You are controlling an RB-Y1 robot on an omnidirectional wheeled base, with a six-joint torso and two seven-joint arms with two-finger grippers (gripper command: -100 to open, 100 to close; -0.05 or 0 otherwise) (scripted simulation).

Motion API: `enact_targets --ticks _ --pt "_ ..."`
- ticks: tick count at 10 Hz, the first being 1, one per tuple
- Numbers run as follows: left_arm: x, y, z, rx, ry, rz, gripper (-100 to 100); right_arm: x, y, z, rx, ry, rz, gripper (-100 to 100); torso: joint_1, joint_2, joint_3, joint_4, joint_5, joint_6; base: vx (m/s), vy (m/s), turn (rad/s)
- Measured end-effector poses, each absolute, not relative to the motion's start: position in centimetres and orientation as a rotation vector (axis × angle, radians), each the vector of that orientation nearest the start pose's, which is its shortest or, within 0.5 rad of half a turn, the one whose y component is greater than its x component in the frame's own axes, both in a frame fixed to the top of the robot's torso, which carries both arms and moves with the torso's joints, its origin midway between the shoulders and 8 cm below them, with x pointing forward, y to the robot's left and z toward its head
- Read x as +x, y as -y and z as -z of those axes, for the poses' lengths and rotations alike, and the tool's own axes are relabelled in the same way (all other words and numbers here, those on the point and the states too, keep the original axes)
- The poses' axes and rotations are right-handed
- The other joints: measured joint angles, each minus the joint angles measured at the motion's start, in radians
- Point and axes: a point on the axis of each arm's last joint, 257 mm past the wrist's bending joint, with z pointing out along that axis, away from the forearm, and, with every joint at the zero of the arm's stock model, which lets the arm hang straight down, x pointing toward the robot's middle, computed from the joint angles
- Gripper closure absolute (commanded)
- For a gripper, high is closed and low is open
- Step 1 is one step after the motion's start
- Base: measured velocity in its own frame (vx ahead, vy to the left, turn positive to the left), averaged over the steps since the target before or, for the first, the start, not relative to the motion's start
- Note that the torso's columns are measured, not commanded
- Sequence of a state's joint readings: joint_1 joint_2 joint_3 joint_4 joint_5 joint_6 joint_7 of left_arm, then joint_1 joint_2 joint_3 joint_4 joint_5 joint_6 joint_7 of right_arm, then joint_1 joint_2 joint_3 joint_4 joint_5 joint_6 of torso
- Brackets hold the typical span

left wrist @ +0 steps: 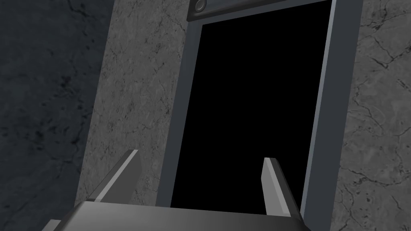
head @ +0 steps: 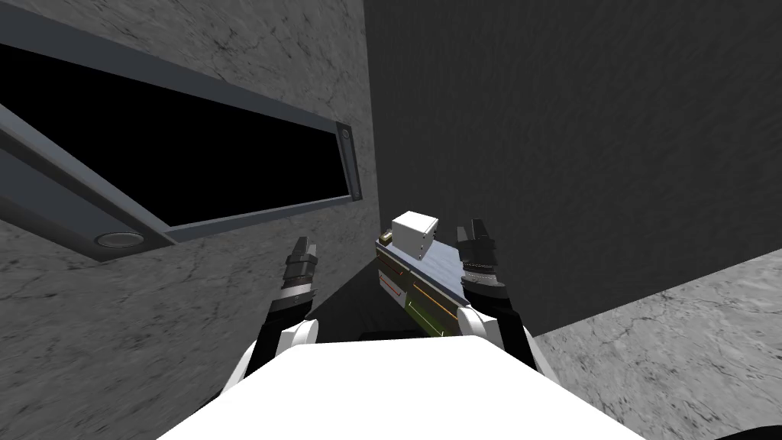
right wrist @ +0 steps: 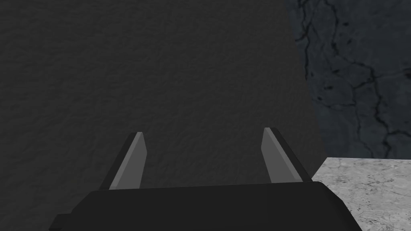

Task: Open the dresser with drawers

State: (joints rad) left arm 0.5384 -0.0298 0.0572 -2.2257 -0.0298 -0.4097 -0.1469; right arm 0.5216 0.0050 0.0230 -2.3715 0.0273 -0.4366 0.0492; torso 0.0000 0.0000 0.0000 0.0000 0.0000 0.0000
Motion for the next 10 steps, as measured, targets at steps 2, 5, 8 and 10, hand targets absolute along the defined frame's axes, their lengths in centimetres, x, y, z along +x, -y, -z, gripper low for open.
enact_targets --ticks 2,5,8,10 --pt "35.85 -31.04 3.1 -0.735 -0.765 1.034 0 33.57 26.99 -4.6 0.622 -0.628 -1.256 0 0.0 0.104 -0.209 0.105 0.0 0.0 0.0 0.0 0.0" --pt "35.85 -31.04 3.09 -0.735 -0.765 1.034 0 33.57 26.99 -4.61 0.622 -0.628 -1.256 0 0.0 0.322 -0.644 0.322 0.0 0.0 0.0 0.0 0.0" --pt "35.85 -31.03 3.09 -0.735 -0.765 1.034 0 33.57 26.99 -4.61 0.622 -0.628 -1.256 0 0.0 0.544 -1.087 0.544 0.0 0.0 0.0 0.0 0.0" --pt "35.85 -31.03 3.09 -0.735 -0.765 1.034 0 33.57 26.98 -4.61 0.622 -0.628 -1.256 -100 0.0 0.691 -1.382 0.691 0.0 0.0 0.007 0.009 0.007"
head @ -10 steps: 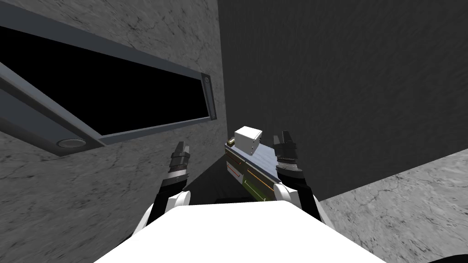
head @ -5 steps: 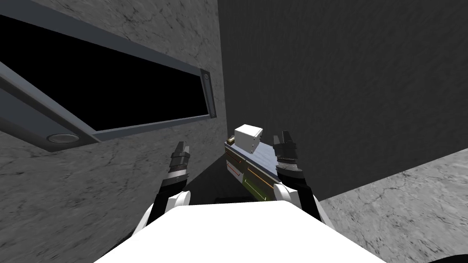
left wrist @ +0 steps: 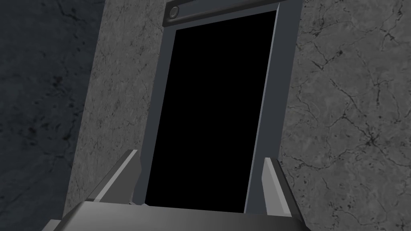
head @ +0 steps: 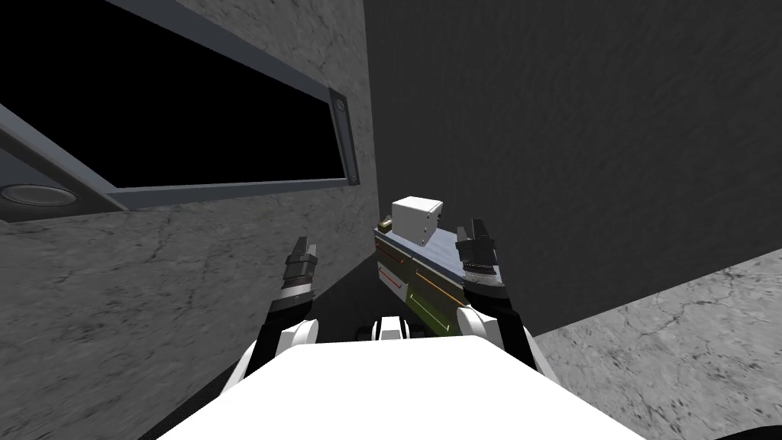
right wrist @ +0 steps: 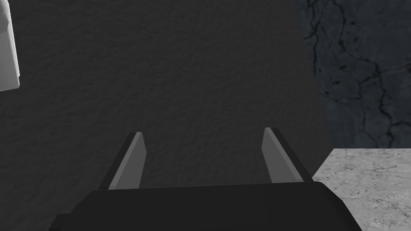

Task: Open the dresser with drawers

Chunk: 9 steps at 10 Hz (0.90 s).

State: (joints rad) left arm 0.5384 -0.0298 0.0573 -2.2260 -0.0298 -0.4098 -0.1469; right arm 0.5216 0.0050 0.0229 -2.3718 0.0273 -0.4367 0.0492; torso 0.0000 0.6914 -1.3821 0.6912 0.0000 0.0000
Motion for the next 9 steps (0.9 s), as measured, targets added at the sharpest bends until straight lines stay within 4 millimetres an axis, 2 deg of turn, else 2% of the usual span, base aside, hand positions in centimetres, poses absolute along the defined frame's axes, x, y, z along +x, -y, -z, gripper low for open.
enact_targets --ticks 2,6,9 --pt "35.9 -31.0 3.1 -0.736 -0.765 1.034 0 34.4 26.3 -3.6 0.601 -0.693 -1.244 -100 0.002 0.043 -0.089 0.043 0.001 0.0 0.017 0.048 0.02" --pt "35.9 -31.0 3.1 -0.736 -0.765 1.034 0 37.1 24.6 0.3 0.581 -0.875 -1.171 -100 0.001 0.046 -0.094 0.047 0.0 0.0 0.044 0.086 0.031" --pt "35.9 -31.0 3.1 -0.736 -0.765 1.034 0 39.7 23.7 5.2 0.587 -1.039 -1.072 -100 0.001 0.048 -0.093 0.047 0.0 0.0 0.042 0.106 0.03"
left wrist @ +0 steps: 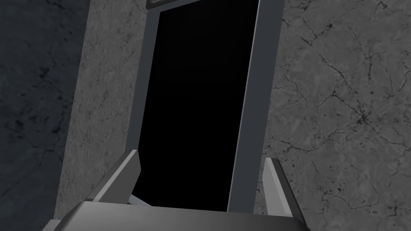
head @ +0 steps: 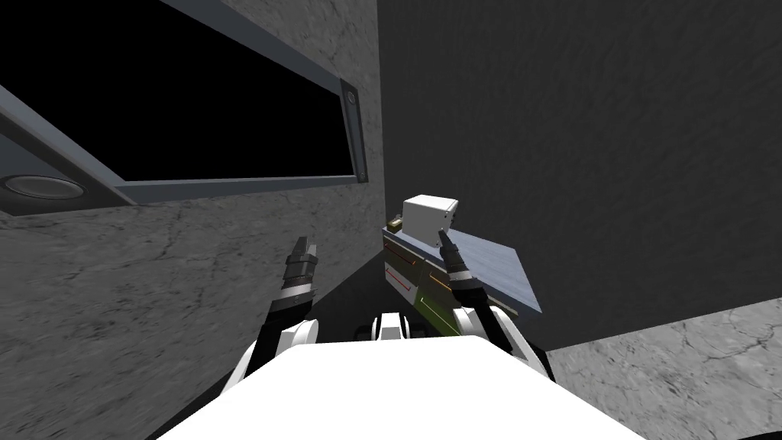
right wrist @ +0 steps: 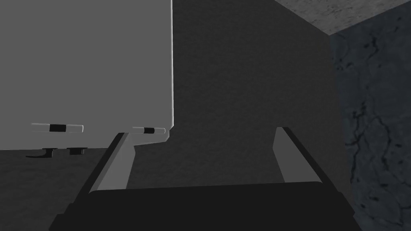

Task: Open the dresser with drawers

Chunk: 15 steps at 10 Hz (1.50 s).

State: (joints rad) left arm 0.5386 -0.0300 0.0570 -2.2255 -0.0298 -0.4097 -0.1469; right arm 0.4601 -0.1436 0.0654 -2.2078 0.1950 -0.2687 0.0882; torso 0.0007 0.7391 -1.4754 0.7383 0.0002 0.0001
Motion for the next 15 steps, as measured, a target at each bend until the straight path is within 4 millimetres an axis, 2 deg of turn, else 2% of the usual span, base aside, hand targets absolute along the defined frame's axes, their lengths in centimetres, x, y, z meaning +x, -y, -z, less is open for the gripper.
enact_targets --ticks 2,7,10,12,14,15 --pt "35.9 -31.0 3.1 -0.736 -0.765 1.034 0 40.9 23.3 7.2 0.589 -1.106 -1.024 -100 -0.003 -0.001 0.0 0.0 -0.001 0.0 0.047 0.093 0.042" --pt "35.9 -31.0 3.1 -0.736 -0.765 1.034 0 43.7 22.7 15.4 0.581 -1.342 -0.829 -100 0.0 -0.001 -0.001 0.0 0.0 0.0 0.06 0.107 0.036" --pt "35.9 -31.0 3.1 -0.736 -0.765 1.034 0 44.6 23.2 18.6 0.576 -1.438 -0.733 -100 -0.002 0.0 0.0 0.0 0.0 0.0 0.047 0.078 0.033" --pt "35.9 -31.0 3.1 -0.736 -0.765 1.034 0 45.0 23.3 21.5 0.559 -1.52 -0.644 -100 0.003 -0.003 -0.002 -0.001 0.001 0.0 0.075 0.131 0.038" --pt "35.9 -31.0 3.1 -0.736 -0.765 1.034 0 45.8 23.8 23.9 0.545 -1.588 -0.559 -100 -0.002 -0.001 0.0 0.0 0.0 0.0 0.046 0.091 0.032" --pt "35.9 -31.0 3.1 -0.736 -0.765 1.034 0 45.6 24.2 25.6 0.55 -1.619 -0.524 -100 -0.003 0.001 0.0 0.0 -0.001 0.0 0.048 0.098 0.036"
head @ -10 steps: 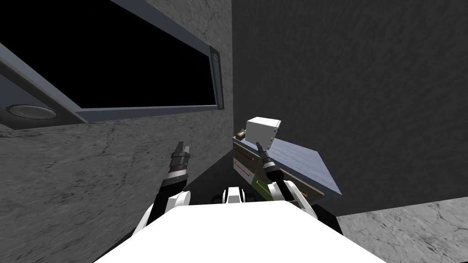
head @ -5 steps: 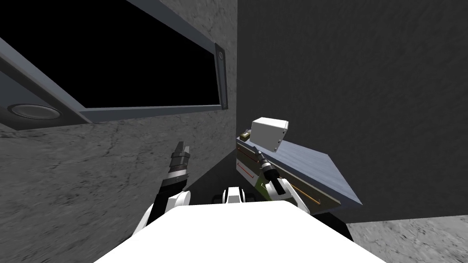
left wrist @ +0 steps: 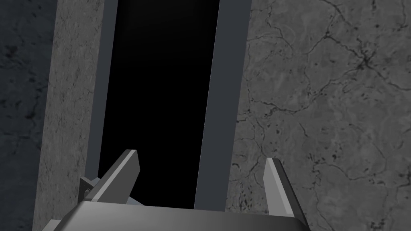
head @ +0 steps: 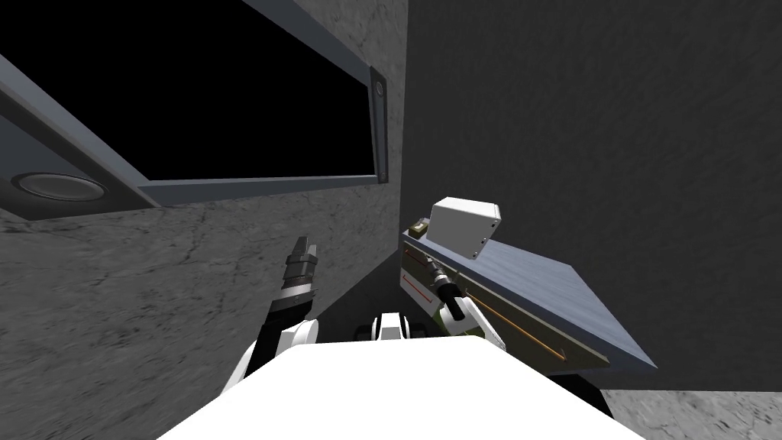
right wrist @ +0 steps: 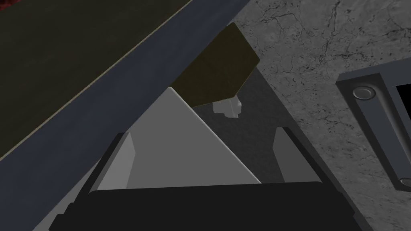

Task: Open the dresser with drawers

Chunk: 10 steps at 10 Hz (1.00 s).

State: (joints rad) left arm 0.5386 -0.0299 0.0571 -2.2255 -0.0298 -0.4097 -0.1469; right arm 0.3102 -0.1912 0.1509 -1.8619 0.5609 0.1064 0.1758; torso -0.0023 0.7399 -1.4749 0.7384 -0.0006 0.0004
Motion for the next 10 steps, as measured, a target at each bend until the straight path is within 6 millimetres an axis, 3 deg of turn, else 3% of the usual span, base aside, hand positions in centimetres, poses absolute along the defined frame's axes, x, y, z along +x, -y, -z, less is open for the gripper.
enact_targets --ticks 5,10 --pt "35.9 -31.0 3.1 -0.736 -0.765 1.034 0 45.8 25.8 31.5 0.5 -1.772 -0.316 -100 0.002 -0.003 -0.001 -0.001 0.001 0.0 0.049 0.08 0.029" --pt "35.9 -31.0 3.1 -0.736 -0.765 1.034 0 45.2 27.7 36.1 0.448 -1.893 -0.108 -100 0.002 -0.003 -0.002 -0.001 0.001 0.0 0.054 0.09 0.034"
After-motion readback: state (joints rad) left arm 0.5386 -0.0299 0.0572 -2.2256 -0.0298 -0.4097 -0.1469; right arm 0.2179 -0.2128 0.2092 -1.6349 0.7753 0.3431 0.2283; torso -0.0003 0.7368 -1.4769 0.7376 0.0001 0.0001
